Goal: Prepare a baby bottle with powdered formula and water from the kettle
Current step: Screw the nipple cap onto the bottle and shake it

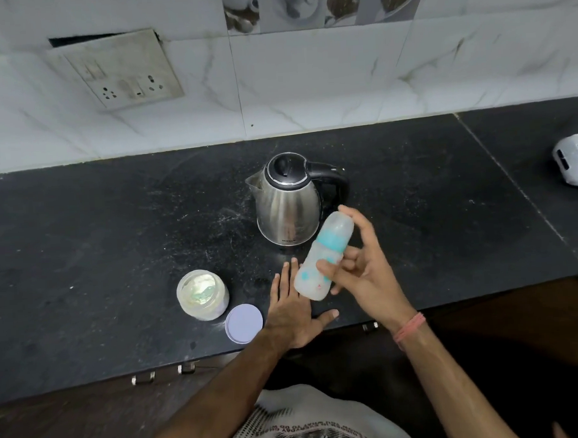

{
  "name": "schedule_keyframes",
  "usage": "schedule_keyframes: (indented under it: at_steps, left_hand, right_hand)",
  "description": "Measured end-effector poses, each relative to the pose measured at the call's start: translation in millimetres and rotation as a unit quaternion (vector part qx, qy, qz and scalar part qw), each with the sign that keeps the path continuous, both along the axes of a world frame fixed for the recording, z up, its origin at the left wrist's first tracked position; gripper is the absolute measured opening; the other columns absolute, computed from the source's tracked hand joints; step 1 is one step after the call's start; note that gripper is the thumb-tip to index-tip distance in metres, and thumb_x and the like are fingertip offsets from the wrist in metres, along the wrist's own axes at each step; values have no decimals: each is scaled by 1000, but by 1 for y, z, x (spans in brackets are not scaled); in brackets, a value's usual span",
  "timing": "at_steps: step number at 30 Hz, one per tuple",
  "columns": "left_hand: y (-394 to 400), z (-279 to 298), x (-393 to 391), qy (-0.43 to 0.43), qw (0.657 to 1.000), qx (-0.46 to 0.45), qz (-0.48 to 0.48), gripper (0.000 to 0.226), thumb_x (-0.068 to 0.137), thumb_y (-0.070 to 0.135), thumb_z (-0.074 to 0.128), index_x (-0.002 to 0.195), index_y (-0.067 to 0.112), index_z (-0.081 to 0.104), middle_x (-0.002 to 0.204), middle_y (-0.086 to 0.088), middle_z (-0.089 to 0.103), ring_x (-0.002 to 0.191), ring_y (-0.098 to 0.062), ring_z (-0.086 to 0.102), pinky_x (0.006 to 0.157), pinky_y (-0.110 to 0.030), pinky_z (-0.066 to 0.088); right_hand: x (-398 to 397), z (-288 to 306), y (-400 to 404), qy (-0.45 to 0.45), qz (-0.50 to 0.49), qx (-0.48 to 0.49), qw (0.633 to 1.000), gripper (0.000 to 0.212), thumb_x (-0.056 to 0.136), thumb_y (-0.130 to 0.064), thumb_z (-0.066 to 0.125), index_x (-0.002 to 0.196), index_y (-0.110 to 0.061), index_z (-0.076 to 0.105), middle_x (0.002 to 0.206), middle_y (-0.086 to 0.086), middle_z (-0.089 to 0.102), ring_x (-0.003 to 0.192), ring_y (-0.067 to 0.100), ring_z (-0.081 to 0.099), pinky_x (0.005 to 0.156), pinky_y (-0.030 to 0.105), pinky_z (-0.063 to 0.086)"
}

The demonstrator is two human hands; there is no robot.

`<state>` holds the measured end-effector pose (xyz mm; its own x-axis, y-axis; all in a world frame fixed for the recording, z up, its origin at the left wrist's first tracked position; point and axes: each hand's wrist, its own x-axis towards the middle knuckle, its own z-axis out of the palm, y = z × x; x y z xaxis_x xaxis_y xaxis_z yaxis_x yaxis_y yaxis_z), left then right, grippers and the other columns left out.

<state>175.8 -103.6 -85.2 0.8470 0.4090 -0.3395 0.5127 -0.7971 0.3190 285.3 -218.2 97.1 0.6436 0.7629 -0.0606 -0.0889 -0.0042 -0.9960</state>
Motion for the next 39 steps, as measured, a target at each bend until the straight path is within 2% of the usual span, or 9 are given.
schedule_keyframes:
  at_steps: [4, 8, 11, 22, 25, 29, 32, 36, 39]
  left_hand:
    - [1, 6, 1, 9, 1000, 8, 4, 128, 102, 94, 34, 179, 7, -21, 187, -14, -30, 172, -31, -33, 139, -51, -20]
    - [1, 1, 0, -6, 1000, -6, 4, 125, 100, 95, 36, 180, 18, -22, 186, -11, -33, 170, -29, -37, 140, -53, -18]
    - [2, 1, 1, 11, 1000, 2, 1, 129, 101, 95, 34, 179, 8, -22, 185, -12, -34, 172, -30, -35, 141, -53, -17]
    - [1, -2, -3, -38, 999, -10, 12, 131, 89, 101, 27, 182, 21, -17, 190, -10, -23, 172, -27, -32, 135, -43, -29]
    - [2, -2, -2, -16, 1000, 5, 3, 130, 99, 97, 34, 180, 10, -19, 189, -13, -24, 174, -30, -29, 140, -50, -19]
    - [1, -6, -3, -50, 999, -6, -1, 125, 98, 97, 41, 181, 25, -18, 191, -11, -19, 174, -29, -28, 138, -47, -23]
    - [2, -6, -2, -18, 999, 28, -4, 133, 95, 101, 27, 180, 8, -18, 189, -16, -23, 175, -33, -26, 140, -51, -18]
    - [1, -8, -3, -28, 1000, 12, -3, 135, 89, 102, 23, 181, 12, -18, 189, -13, -26, 174, -31, -29, 141, -51, -17]
    - [2, -9, -3, -24, 999, 33, -1, 137, 87, 103, 16, 179, 7, -19, 188, -15, -28, 174, -32, -28, 141, -51, -16]
  right_hand:
    - [-5, 1, 1, 41, -124, 47, 990, 85, 99, -17, 74, 166, -36, 26, 121, 0, 79, 105, 33, 80, 61, 38, 66]
    - [-18, -2, -4, 25, -62, 48, 997, 90, 96, -8, 75, 167, -35, 26, 120, 4, 81, 104, 32, 81, 67, 39, 67]
    - [-15, -2, -5, 57, -151, 60, 985, 84, 99, -17, 73, 166, -37, 26, 124, -1, 78, 110, 33, 79, 64, 39, 67]
    - [-18, -3, -2, 38, -44, 35, 998, 87, 95, -15, 77, 165, -37, 30, 121, 12, 80, 91, 33, 77, 56, 34, 63]
    - [-19, -5, -2, 75, -136, 49, 987, 80, 99, -23, 73, 164, -36, 30, 127, 11, 76, 107, 37, 79, 57, 34, 65]
    - [-25, -2, -2, 45, -55, 33, 997, 87, 95, -14, 76, 165, -36, 28, 120, 6, 81, 101, 35, 80, 62, 37, 66]
    - [-21, -5, -1, 76, -162, 59, 982, 81, 101, -17, 72, 166, -35, 27, 127, 6, 77, 112, 35, 78, 61, 38, 68]
    - [-16, -4, -7, 31, -79, 27, 996, 86, 99, -12, 73, 167, -34, 25, 119, 1, 80, 101, 30, 81, 61, 36, 67]
    - [-14, -4, -9, 64, -141, 47, 987, 82, 100, -19, 72, 166, -33, 27, 122, 1, 78, 104, 30, 79, 59, 36, 66]
